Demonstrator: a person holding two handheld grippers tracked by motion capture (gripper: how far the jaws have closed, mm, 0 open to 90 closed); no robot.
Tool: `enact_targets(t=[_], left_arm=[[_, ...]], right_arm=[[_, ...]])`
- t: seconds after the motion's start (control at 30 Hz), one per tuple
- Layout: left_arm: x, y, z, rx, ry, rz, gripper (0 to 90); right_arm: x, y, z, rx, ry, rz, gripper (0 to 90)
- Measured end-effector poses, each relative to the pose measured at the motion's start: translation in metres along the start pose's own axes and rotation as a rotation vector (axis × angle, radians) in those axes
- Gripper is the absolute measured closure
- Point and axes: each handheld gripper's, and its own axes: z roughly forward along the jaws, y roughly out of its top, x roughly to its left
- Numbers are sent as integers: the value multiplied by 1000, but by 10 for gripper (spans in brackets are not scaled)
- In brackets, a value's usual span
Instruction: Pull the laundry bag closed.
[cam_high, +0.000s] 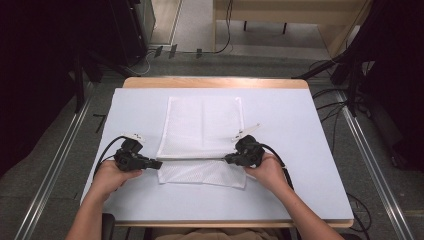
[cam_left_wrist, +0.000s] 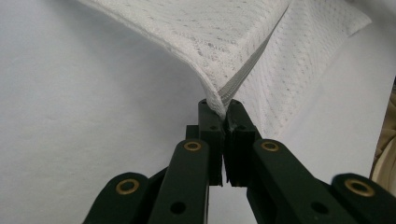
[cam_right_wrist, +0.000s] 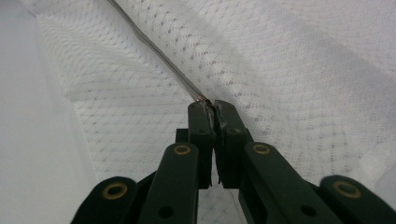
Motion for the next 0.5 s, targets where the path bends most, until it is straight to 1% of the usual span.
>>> enact_targets(t=[0.17, 0.4, 0.43, 0.5], left_arm=[[1, 0, -1, 2, -1, -4, 882], [1, 0, -2, 2, 3, -6, 884], [1, 0, -2, 3, 3, -7, 884], [0, 0, -1, 5, 1, -5, 884]], right_arm=[[2, 1, 3, 12, -6, 5, 886], [7, 1, 3, 38, -33, -32, 889], [7, 0, 2, 42, -37, -27, 889], [5, -3, -1, 44, -29, -20, 889]])
